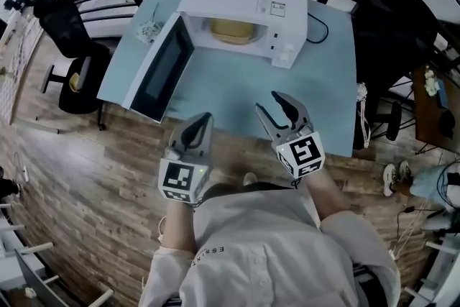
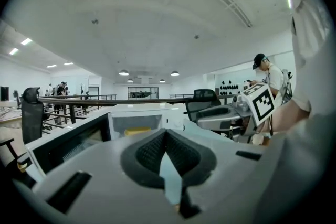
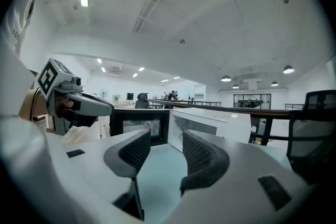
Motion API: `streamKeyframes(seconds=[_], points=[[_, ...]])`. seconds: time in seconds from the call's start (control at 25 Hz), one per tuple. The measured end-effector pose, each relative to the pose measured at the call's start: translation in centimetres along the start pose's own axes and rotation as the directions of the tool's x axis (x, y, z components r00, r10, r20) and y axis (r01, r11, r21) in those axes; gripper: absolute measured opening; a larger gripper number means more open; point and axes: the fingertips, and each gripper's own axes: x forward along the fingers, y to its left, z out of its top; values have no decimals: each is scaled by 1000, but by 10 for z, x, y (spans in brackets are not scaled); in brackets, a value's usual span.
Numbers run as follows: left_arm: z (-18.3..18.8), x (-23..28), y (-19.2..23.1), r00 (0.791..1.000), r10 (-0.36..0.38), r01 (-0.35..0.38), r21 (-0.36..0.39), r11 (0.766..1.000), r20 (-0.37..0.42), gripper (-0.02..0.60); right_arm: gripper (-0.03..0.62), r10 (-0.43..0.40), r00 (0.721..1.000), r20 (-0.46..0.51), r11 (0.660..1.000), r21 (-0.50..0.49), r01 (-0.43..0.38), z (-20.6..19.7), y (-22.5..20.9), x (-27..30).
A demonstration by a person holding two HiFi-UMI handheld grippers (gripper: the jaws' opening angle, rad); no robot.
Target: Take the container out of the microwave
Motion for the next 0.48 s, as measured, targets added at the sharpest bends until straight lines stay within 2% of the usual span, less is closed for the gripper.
streamKeyframes(seconds=[0.28,0.48], points=[[2,28,19,1000,16,-16,-21,1000,-4,-6,184,18,999,-49,1000,-19,-19,-5,-26,42],[1,53,49,1000,11,-11,-30,999,-7,-6,184,40,989,-141,997,-53,-48,-15,-36,83]])
